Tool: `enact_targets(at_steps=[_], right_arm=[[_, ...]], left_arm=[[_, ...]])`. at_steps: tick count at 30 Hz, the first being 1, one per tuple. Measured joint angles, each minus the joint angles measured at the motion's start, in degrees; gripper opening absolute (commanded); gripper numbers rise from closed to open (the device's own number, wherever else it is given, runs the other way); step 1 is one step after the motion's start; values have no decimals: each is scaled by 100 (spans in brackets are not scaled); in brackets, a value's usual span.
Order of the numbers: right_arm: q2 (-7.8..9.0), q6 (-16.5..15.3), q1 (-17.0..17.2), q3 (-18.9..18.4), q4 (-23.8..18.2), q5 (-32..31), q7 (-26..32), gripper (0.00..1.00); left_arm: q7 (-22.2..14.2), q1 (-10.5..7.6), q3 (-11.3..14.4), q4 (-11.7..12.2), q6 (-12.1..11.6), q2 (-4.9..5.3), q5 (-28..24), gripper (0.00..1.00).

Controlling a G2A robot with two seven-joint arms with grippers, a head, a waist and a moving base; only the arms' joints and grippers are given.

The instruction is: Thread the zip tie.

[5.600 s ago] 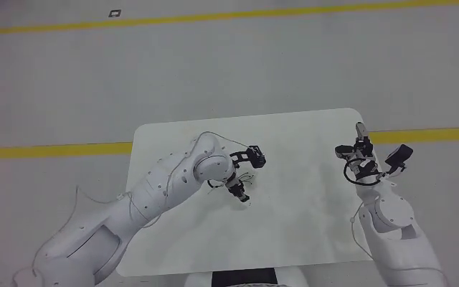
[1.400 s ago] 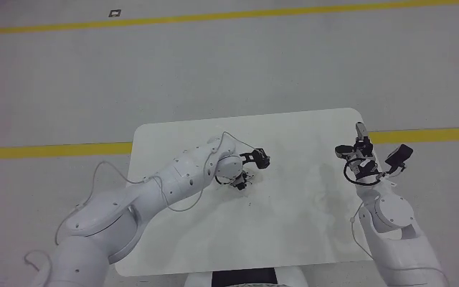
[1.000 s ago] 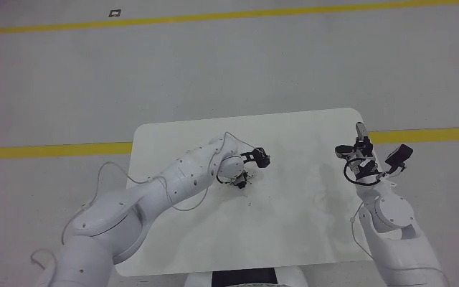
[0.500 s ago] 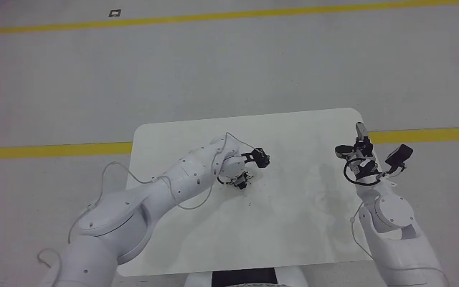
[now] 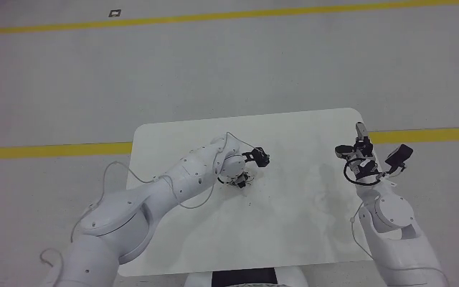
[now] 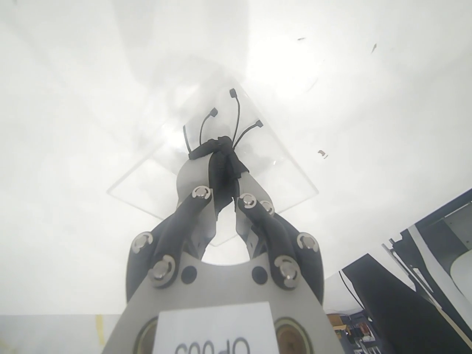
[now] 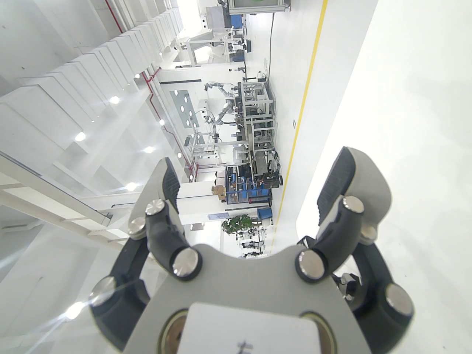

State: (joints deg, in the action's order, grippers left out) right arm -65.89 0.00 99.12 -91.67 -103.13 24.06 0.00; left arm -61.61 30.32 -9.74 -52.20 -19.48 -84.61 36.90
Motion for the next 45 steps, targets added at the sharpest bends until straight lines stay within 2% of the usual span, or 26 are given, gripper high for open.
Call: enact_targets(at_steps=[11, 21, 25, 26, 27, 30, 32, 41, 45], right_arm=[[0, 0, 0, 0, 0, 0, 0, 100], [0, 0, 0, 0, 0, 0, 0, 100], [0, 0, 0, 0, 0, 0, 0, 100], [0, 0, 0, 0, 0, 0, 0, 100], [0, 0, 0, 0, 0, 0, 0, 100], [0, 0, 0, 0, 0, 0, 0, 100], [0, 0, 0, 0, 0, 0, 0, 100], [0, 0, 0, 0, 0, 0, 0, 100], [0, 0, 0, 0, 0, 0, 0, 100]], left_arm=[[-20, -124, 0, -208, 0, 101, -48, 0], [-160, -223, 0, -623, 0, 276, -153, 0], [-173, -202, 0, -727, 0, 348, -148, 0], [-173, -178, 0, -733, 0, 360, -130, 1], [-169, -143, 0, -739, 0, 369, -106, 16], [-139, -76, 0, -745, 0, 372, -76, 27], [-120, -53, 0, -731, 0, 365, -59, 30], [-43, -23, 0, -561, 0, 297, -23, 26], [-1, 3, 0, -465, 0, 261, -54, 19]])
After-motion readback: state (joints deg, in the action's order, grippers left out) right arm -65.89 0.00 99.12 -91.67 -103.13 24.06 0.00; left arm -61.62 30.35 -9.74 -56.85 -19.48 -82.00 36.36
